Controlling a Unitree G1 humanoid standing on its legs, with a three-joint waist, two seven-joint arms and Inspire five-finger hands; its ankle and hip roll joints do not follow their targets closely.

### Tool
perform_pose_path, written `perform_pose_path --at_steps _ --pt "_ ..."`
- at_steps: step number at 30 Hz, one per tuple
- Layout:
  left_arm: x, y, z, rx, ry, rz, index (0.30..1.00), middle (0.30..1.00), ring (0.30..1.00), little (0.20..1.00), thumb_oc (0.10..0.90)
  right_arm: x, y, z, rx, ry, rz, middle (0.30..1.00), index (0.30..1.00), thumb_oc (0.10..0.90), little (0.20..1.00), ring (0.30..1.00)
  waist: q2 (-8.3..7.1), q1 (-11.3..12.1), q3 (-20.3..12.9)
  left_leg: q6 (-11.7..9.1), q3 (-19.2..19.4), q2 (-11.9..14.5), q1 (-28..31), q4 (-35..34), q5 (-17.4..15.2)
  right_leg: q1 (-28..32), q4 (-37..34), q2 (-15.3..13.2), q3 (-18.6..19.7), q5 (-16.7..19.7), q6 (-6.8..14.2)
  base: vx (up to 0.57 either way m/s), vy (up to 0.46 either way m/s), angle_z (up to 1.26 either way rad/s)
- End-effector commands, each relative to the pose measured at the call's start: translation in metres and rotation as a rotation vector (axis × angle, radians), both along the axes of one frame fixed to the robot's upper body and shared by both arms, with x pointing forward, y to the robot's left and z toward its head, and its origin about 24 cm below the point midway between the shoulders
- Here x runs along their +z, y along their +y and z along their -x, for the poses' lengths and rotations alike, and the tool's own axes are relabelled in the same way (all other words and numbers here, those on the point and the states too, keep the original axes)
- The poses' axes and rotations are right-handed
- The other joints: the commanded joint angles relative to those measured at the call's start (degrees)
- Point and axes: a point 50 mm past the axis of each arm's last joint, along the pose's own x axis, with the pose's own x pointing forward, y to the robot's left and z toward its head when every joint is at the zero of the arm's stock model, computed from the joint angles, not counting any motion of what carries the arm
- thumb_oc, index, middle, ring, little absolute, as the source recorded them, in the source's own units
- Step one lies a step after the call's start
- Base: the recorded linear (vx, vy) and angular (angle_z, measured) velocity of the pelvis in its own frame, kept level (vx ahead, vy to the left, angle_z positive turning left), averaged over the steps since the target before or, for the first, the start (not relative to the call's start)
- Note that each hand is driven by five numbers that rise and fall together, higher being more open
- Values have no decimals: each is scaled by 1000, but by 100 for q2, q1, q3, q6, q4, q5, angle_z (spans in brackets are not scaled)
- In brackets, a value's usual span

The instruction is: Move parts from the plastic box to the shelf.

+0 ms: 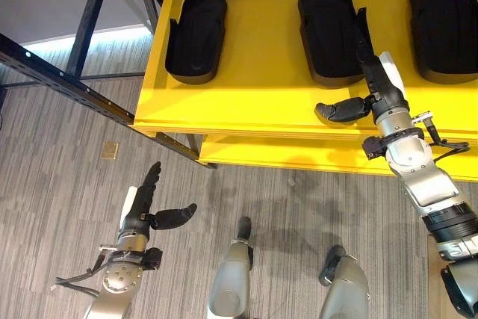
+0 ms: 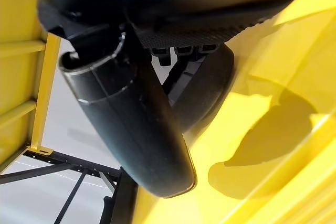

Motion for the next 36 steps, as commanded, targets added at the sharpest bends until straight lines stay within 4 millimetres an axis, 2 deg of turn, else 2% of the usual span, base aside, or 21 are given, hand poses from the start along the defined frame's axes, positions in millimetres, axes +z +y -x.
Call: perform_pose_path --at_steps 1,7,8,9,10,11,12,15,16,17,18,19,20,22,23,24,26,28,29,34,36 --pt "51 12 -1 -11 -228 -83 1000 1000 1000 1000 900 63 23 4 89 -270 -8 1000 1000 900 1000 1000 -202 77 -95 330 71 28 -180 392 -154 405 -935 28 185 533 56 -3 -4 6" --pt "52 13 -1 -1 -237 -79 1000 1000 1000 1000 900 66 25 3 89 -279 -10 1000 1000 900 1000 1000 -226 120 -47 344 37 -9 -223 413 -162 388 -897 5 157 524 53 17 0 11" --pt "51 13 -1 -1 -235 -78 1000 1000 1000 1000 900 66 26 2 89 -279 -14 1000 1000 900 1000 1000 -242 137 -57 312 -3 -14 -182 453 -311 443 -842 7 195 386 95 4 -2 5" --pt "52 13 -1 -1 -237 -78 1000 1000 1000 1000 900 66 26 2 89 -281 -14 1000 1000 900 1000 1000 -232 138 -32 344 17 -19 -240 441 -177 397 -871 -4 155 511 50 89 -20 5" --pt "51 13 -1 3 -236 -75 1000 1000 1000 1000 900 66 26 1 87 -280 -14 1000 1000 900 1000 1000 -254 142 -49 314 -17 -16 -196 462 -316 446 -836 7 198 383 91 -80 18 6" --pt "51 13 -1 3 -237 -75 1000 1000 1000 1000 900 67 26 1 87 -281 -14 1000 1000 900 1000 1000 -243 144 -25 346 4 -21 -252 448 -182 398 -865 -3 159 508 45 93 -13 9" --pt "51 14 -1 8 -235 -74 1000 1000 1000 1000 900 66 27 1 90 -278 -15 1000 1000 900 1000 1000 -262 155 -49 318 -20 -16 -195 467 -321 441 -831 8 201 380 88 9 6 11" --pt "51 15 -1 14 -237 -75 1000 1000 1000 1000 900 67 29 1 97 -281 -19 1000 1000 900 1000 1000 -275 167 -42 322 -21 -17 -200 480 -330 432 -825 9 199 378 88 4 11 7" --pt "52 15 -1 14 -239 -75 1000 1000 1000 1000 900 67 29 1 97 -282 -19 1000 1000 900 1000 1000 -265 168 -17 353 1 -22 -256 466 -197 385 -854 -3 161 502 43 -1 14 5" --pt "51 15 -1 16 -237 -74 1000 1000 1000 1000 900 67 31 1 103 -280 -19 1000 1000 900 1000 1000 -287 174 -40 326 -29 -28 -203 485 -336 441 -829 10 194 379 89 0 8 4" --pt "51 15 -1 16 -238 -75 1000 1000 1000 1000 900 67 31 0 103 -278 -19 1000 1000 900 1000 1000 -291 178 -41 324 -29 -31 -208 488 -339 449 -834 5 191 380 91 0 9 4" --pt "52 15 -1 15 -240 -75 1000 1000 1000 1000 900 67 31 0 103 -279 -19 1000 1000 900 1000 1000 -280 180 -17 356 -8 -36 -264 473 -204 403 -864 -6 151 505 46 4 10 4" --pt "51 15 -1 17 -239 -73 1000 1000 1000 1000 900 66 31 0 104 -275 -16 1000 1000 900 1000 1000 -301 188 -44 326 -35 -37 -211 492 -342 447 -829 0 189 379 89 0 0 0" --pt "52 15 -1 19 -241 -74 1000 1000 1000 1000 900 67 32 0 106 -277 -16 1000 1000 900 1000 1000 -298 196 -18 357 -14 -39 -265 476 -209 399 -861 -7 158 505 43 0 0 0" --pt "51 15 0 20 -239 -73 1000 1000 1000 1000 900 66 32 -1 107 -272 -17 1000 1000 900 1000 1000 -321 198 -34 330 -33 -27 -211 502 -349 451 -830 12 200 384 85 0 0 0" --pt "51 15 0 21 -239 -72 1000 1000 1000 1000 900 66 32 -1 108 -271 -18 1000 1000 900 1000 1000 -325 197 -33 331 -33 -26 -208 502 -351 446 -827 11 201 385 86 78 -4 2" --pt "51 16 0 23 -241 -71 1000 1000 1000 1000 900 65 34 -1 113 -268 -21 1000 1000 900 1000 1000 -319 206 -7 363 -13 -31 -265 497 -218 401 -858 -5 164 512 41 -86 29 2" --pt "51 16 0 25 -239 -73 1000 1000 1000 1000 900 65 35 -2 115 -264 -22 1000 1000 900 1000 1000 -335 206 -29 331 -43 -30 -209 513 -352 452 -830 5 201 389 84 0 0 0" --pt "51 16 0 25 -241 -73 1000 1000 1000 1000 900 65 35 -2 115 -266 -22 1000 1000 900 1000 1000 -324 208 -4 362 -21 -35 -264 498 -217 406 -860 -6 162 514 39 0 0 0" --pt "51 16 0 26 -239 -75 1000 1000 1000 1000 900 66 38 -3 121 -265 -19 1000 1000 900 1000 1000 -348 221 -2 365 -17 -46 -268 512 -225 419 -871 0 175 519 31 -1 2 1" --pt "51 17 0 28 -237 -77 1000 1000 1000 1000 900 66 38 -4 121 -260 -15 1000 1000 900 1000 1000 -361 224 -29 334 -41 -42 -213 533 -364 468 -841 16 214 392 74 75 -12 0"
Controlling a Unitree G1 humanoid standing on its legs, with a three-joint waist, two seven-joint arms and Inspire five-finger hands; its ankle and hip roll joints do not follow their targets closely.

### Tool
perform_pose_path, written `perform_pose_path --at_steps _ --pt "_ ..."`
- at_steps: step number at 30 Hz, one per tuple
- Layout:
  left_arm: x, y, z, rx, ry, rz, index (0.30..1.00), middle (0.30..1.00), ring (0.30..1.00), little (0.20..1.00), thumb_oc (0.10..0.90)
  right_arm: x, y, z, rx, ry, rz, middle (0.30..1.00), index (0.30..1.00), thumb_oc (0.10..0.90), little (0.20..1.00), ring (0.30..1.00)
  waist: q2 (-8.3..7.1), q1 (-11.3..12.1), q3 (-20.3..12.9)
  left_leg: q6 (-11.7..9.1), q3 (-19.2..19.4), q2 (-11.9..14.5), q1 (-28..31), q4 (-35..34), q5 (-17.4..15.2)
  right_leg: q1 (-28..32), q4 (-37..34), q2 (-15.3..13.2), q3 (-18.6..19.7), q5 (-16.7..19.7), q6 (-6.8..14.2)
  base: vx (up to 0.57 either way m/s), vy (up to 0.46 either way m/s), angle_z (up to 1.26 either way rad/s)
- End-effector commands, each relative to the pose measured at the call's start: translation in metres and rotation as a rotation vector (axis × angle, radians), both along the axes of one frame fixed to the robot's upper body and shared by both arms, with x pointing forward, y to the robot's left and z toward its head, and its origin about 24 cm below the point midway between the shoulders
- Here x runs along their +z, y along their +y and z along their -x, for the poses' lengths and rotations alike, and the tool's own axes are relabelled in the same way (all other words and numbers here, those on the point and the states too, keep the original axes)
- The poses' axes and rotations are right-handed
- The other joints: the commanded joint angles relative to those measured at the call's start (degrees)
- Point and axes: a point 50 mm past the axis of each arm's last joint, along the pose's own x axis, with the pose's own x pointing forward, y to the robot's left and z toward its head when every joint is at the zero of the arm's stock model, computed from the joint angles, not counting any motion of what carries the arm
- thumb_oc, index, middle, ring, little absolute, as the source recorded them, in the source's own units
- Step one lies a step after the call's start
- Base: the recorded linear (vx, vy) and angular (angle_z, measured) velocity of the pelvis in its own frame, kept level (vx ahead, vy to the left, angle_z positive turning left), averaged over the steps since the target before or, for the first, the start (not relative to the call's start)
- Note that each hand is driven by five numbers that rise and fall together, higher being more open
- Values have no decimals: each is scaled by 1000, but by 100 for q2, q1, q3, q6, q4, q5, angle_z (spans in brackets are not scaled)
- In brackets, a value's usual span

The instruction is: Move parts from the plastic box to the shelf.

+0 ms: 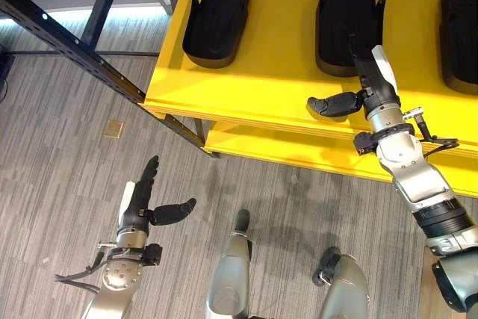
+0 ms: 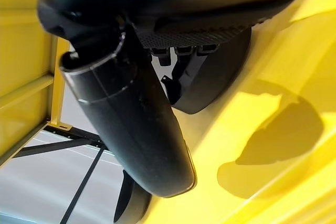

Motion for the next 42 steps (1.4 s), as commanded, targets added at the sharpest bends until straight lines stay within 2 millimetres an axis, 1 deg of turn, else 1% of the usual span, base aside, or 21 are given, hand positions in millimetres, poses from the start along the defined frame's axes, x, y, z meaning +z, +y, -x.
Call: perform_pose_path --at_steps 1,2,3,4,6,16,17,24,30,34,35,37,39,40,42 --pt "44 17 4 22 -191 -74 1000 1000 1000 1000 900 61 20 1 77 -239 23 1000 1000 900 1000 1000 -206 67 -139 299 186 33 -16 430 -428 502 -1122 102 338 629 202 -93 35 0" --pt "44 18 4 21 -191 -77 1000 1000 1000 1000 900 61 20 2 81 -240 30 1000 1000 900 1000 1000 -203 67 -119 331 205 31 -61 415 -297 463 -1150 98 299 750 153 0 0 0" --pt "44 18 4 22 -188 -78 1000 1000 1000 1000 900 62 21 3 86 -242 35 1000 1000 900 1000 1000 -220 64 -144 300 180 41 -2 431 -434 515 -1126 115 339 628 196 -89 32 -2" --pt "44 18 4 22 -190 -78 1000 1000 1000 1000 900 62 21 3 86 -243 34 1000 1000 900 1000 1000 -209 66 -120 331 202 36 -57 416 -299 470 -1156 103 300 753 152 0 0 0" --pt "44 18 4 21 -187 -80 1000 1000 1000 1000 900 63 20 4 88 -246 43 1000 1000 900 1000 1000 -236 61 -143 328 200 45 -36 403 -296 494 -1172 116 305 761 149 -44 13 -1" --pt "41 19 4 15 -164 -79 1000 1000 1000 1000 900 58 13 6 83 -222 70 1000 1000 900 1000 1000 -324 40 -245 309 194 94 121 368 -320 668 -1249 142 273 761 164 0 0 0" --pt "39 19 4 15 -157 -74 1000 1000 1000 1000 900 56 12 6 83 -211 69 1000 1000 900 1000 1000 -350 41 -285 302 193 102 168 347 -332 711 -1264 151 268 749 172 0 0 0" --pt "38 17 2 3 -145 -71 1000 1000 1000 1000 900 48 11 8 101 -183 56 1000 1000 900 1000 1000 -411 27 -391 296 189 130 381 366 -404 959 -1292 152 231 708 185 0 0 0" --pt "35 15 1 -6 -135 -61 1000 1000 1000 1000 900 51 13 12 120 -203 55 1000 1000 900 1000 1000 -475 15 -494 293 207 156 653 313 -462 1234 -1431 195 205 720 200 38 7 -1" --pt "30 14 0 -11 -109 -50 1000 1000 1000 1000 900 50 16 20 161 -206 60 1000 1000 900 1000 1000 -571 -59 -757 288 287 196 1020 50 -444 1587 -1885 279 172 832 238 80 11 -8" --pt "29 13 0 -13 -107 -46 1000 1000 1000 1000 900 49 16 21 168 -204 59 1000 1000 900 1000 1000 -582 -78 -822 294 296 188 1060 -29 -398 1630 -2005 291 170 895 252 73 11 -14" --pt "29 13 0 -13 -103 -45 1000 1000 1000 1000 900 45 15 22 174 -195 52 1000 1000 900 1000 1000 -612 -109 -932 288 339 196 1200 -164 -405 1758 -2195 332 189 925 277 74 12 -12" --pt "27 12 0 -13 -101 -33 1000 1000 1000 1000 900 39 15 24 184 -177 31 1000 1000 900 1000 1000 -639 -180 -1076 292 393 205 1299 -325 -330 1874 -2468 354 186 1056 293 47 14 -6" --pt "27 12 1 -13 -99 -34 1000 1000 1000 1000 900 39 15 24 184 -176 31 1000 1000 900 1000 1000 -640 -175 -1084 291 396 208 1317 -351 -319 1897 -2506 362 180 1075 293 67 7 -7" --pt "24 9 1 -15 -93 -11 1000 1000 1000 1000 900 24 15 27 203 -133 -24 1000 1000 900 1000 1000 -662 -267 -1281 293 488 226 1500 -572 -275 2050 -2833 404 211 1194 325 99 11 -12"
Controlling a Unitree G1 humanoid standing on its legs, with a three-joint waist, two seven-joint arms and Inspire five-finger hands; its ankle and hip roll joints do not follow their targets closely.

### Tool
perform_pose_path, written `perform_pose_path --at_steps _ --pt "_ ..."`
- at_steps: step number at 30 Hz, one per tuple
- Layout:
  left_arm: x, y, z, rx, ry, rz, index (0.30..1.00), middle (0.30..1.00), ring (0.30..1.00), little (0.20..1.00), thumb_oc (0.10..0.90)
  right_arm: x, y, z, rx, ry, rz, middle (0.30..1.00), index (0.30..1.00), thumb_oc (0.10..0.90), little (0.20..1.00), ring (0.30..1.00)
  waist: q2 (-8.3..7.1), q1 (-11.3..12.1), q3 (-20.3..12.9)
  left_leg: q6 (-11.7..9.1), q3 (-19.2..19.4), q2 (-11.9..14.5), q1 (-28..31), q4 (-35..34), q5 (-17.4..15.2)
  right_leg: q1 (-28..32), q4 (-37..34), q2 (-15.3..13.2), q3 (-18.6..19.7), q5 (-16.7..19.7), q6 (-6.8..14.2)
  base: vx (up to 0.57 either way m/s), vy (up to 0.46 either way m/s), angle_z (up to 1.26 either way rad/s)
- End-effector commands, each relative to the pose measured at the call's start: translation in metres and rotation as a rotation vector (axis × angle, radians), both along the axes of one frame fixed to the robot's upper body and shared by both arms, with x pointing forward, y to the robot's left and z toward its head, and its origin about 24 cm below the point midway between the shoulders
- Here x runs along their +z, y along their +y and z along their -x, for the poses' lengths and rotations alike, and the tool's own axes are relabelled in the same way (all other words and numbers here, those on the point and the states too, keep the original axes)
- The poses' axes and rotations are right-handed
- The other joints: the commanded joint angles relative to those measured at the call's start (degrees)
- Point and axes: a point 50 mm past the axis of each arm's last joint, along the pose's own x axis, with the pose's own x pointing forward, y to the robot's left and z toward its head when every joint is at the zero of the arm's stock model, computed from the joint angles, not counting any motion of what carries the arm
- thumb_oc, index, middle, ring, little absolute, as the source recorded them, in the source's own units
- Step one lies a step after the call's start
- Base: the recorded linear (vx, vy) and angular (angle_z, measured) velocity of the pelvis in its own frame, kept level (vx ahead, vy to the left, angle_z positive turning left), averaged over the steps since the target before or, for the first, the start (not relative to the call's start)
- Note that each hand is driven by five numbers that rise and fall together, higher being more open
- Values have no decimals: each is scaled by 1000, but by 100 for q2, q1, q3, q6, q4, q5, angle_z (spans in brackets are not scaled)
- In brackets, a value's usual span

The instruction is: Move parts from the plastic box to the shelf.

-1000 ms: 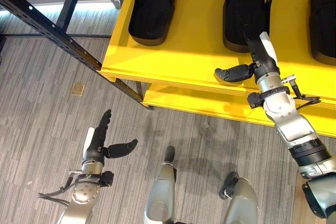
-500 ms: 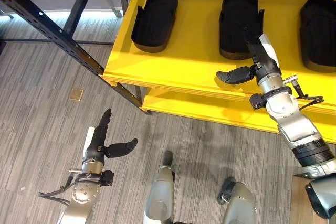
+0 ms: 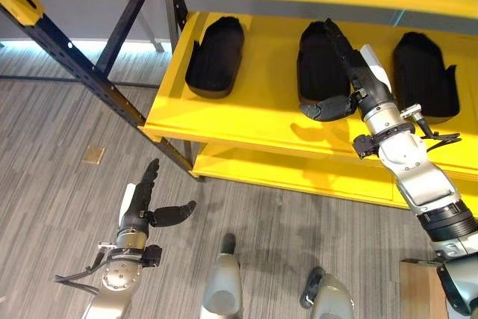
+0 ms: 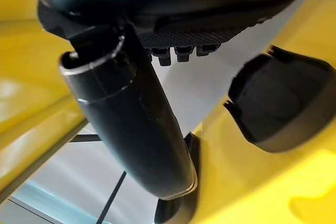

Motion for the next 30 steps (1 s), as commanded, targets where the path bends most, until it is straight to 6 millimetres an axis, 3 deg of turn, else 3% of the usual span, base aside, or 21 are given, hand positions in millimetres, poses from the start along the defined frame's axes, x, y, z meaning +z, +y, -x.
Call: perform_pose_path --at_steps 1,11,19,24,26,29,30 --pt "27 8 0 -2 -127 -4 1000 1000 1000 1000 900 21 7 13 85 -142 -118 1000 1000 900 1000 1000 -171 -128 -847 281 176 124 327 -59 -279 753 -1643 161 181 687 69 67 10 -20" --pt "3 -6 9 56 -95 258 1000 1000 1000 1000 900 -34 -8 38 65 16 -281 1000 1000 900 1000 1000 -160 -537 -1517 262 640 177 1069 -1201 116 1093 -2643 301 429 1180 197 59 11 -24" --pt "-9 -13 14 91 -86 402 1000 1000 1000 1000 900 -64 -24 59 6 90 -356 1000 1000 900 1000 1000 -46 -778 -1699 146 861 419 1346 -1383 277 1178 -2711 491 611 1095 139 0 -77 -26" --pt "-28 -28 22 123 -62 640 1000 1000 1000 1000 900 -87 -33 77 -19 156 -408 1000 1000 900 1000 1000 153 -949 -1686 19 755 748 1300 -1347 702 1039 -2541 939 923 836 -140 -72 -176 -18" --pt "-30 -28 25 144 -72 673 1000 1000 1000 1000 900 -96 -36 84 -25 187 -425 1000 1000 900 1000 1000 179 -950 -1597 -22 623 944 1127 -991 1068 1013 -2449 1205 1028 739 -325 -92 -288 -24" --pt "-34 -30 26 169 -79 729 1000 1000 1000 1000 900 -111 -46 96 -81 228 -456 1000 1000 900 1000 1000 123 -927 -1456 -70 383 1059 809 -522 1570 1113 -2559 1429 1020 723 -537 -91 -256 -19" --pt "-36 -30 27 167 -74 738 1000 1000 1000 1000 900 -115 -49 99 -100 238 -459 1000 1000 900 1000 1000 82 -947 -1420 -22 424 1031 679 -310 1539 1153 -2601 1439 957 715 -586 -71 -187 5"
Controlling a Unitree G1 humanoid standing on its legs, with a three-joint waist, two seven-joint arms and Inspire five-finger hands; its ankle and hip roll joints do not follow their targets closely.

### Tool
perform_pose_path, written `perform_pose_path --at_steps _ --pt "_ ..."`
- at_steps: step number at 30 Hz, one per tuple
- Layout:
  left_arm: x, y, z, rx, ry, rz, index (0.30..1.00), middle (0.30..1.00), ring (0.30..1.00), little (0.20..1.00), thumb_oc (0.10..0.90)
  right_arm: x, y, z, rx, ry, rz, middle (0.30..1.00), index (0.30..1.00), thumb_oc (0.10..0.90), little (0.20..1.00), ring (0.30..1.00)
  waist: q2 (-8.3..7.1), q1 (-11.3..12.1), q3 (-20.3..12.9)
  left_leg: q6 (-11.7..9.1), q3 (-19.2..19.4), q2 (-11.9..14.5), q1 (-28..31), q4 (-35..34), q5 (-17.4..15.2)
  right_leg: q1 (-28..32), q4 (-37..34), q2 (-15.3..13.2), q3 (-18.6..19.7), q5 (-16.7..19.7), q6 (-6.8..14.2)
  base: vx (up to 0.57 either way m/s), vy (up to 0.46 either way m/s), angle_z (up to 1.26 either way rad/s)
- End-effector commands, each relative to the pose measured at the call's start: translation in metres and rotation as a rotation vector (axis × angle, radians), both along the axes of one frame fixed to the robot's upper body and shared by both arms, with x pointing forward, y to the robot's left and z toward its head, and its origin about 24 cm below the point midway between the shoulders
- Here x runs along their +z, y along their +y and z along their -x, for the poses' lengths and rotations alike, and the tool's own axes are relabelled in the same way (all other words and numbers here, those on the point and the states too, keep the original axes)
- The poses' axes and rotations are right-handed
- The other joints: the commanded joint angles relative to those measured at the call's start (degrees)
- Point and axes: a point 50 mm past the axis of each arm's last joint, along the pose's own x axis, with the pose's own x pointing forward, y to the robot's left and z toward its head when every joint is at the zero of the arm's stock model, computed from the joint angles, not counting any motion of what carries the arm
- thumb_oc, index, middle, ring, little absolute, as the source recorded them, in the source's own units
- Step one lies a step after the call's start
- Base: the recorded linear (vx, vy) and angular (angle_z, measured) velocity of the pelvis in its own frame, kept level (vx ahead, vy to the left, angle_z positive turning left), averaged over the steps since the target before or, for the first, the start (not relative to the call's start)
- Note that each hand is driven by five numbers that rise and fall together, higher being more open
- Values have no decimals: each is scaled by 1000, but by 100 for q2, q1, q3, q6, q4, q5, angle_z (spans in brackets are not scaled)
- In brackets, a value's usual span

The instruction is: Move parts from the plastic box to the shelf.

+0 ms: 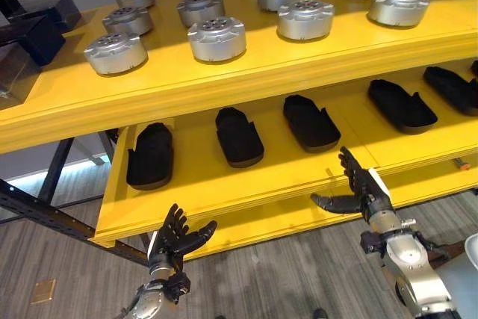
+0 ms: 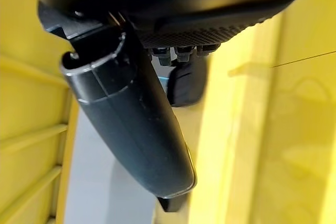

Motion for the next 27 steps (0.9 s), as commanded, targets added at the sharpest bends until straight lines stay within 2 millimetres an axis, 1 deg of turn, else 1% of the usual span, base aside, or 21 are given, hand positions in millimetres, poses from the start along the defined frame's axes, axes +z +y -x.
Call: perform_pose_path --at_steps 1,3,4,5,6,7,9,10,11,13,16,18,20,22,27 --pt "41 18 -22 39 -246 -35 1000 1000 1000 1000 900 55 -6 -4 -9 -309 -49 1000 1000 900 1000 1000 -269 -34 3 -679 -387 368 -587 594 1140 163 -406 336 56 -204 -498 -53 -128 22" --pt "36 17 -22 34 -231 -16 1000 1000 1000 1000 900 48 -12 2 -47 -287 -44 1000 1000 900 1000 1000 -332 -84 82 -595 -69 252 -721 895 962 300 -510 303 -85 -215 -536 -57 -116 37" --pt "32 15 -20 35 -219 14 1000 1000 1000 1000 900 42 -13 4 -67 -265 -71 1000 1000 900 1000 1000 -354 -81 94 -536 -2 61 -768 993 777 331 -565 270 -122 -196 -525 -66 -75 41" --pt "30 13 -20 33 -214 24 1000 1000 1000 1000 900 39 -13 4 -73 -254 -84 1000 1000 900 1000 1000 -365 -31 98 -453 -149 -317 -846 997 557 313 -615 236 -119 -153 -498 -61 -31 31" --pt "29 12 -18 31 -209 27 1000 1000 1000 1000 900 30 -14 8 -97 -223 -109 1000 1000 900 1000 1000 -410 2 96 -247 -258 -933 -876 872 -82 311 -660 196 -171 -117 -450 -45 4 12" --pt "28 13 -17 40 -204 30 1000 1000 1000 1000 900 25 -15 12 -110 -205 -120 1000 1000 900 1000 1000 -404 -38 74 -170 -161 -999 -718 726 -249 293 -665 218 -198 -88 -409 -29 25 7" --pt "26 13 -16 48 -196 37 1000 1000 1000 1000 900 22 -15 14 -124 -197 -131 1000 1000 900 1000 1000 -385 -62 37 -157 -175 -1019 -625 556 -255 238 -661 241 -203 -54 -383 12 60 17" --pt "21 10 -14 52 -176 73 1000 1000 1000 1000 900 9 -15 20 -151 -149 -173 1000 1000 900 1000 1000 -378 -112 -12 -111 -317 -1090 -404 185 -307 268 -666 218 -212 -8 -298 58 127 25" --pt "18 8 -13 50 -163 81 1000 1000 1000 1000 900 4 -16 22 -164 -127 -178 1000 1000 900 1000 1000 -377 -141 -74 -78 -372 -1167 -317 -64 -292 262 -671 195 -215 25 -273 76 149 23" --pt "17 8 -10 42 -153 76 1000 1000 1000 1000 900 -3 -19 29 -188 -100 -188 1000 1000 900 1000 1000 -388 -200 -150 -90 -287 -1143 -193 -302 -255 297 -690 154 -234 38 -236 49 98 6" --pt "15 8 -8 20 -136 54 1000 1000 1000 1000 900 -16 -19 35 -207 -40 -200 1000 1000 900 1000 1000 -390 -197 -218 -16 -311 -1238 -33 -605 -262 297 -738 72 -195 91 -135 27 115 -1" --pt "14 9 -7 16 -128 41 1000 1000 1000 1000 900 -22 -17 36 -216 -17 -218 1000 1000 900 1000 1000 -397 -190 -212 17 -257 -1269 -10 -654 -264 254 -725 34 -134 122 -91 -6 96 -15" --pt "12 9 -6 13 -118 40 1000 1000 1000 1000 900 -24 -17 36 -214 -8 -215 1000 1000 900 1000 1000 -404 -173 -215 43 -229 -1280 1 -663 -284 236 -718 20 -89 131 -75 6 71 -26" --pt "10 12 -5 7 -98 24 1000 1000 1000 1000 900 -32 -15 38 -218 32 -221 1000 1000 900 1000 1000 -419 -167 -205 83 -137 -1305 58 -698 -315 225 -723 -24 -25 177 -30 21 79 -15" --pt "7 16 -2 9 -71 -5 1000 1000 1000 1000 900 -36 -11 39 -206 58 -232 1000 1000 900 1000 1000 -465 -160 -248 92 -85 -1295 161 -787 -343 281 -781 -59 -11 183 9 36 36 -11"
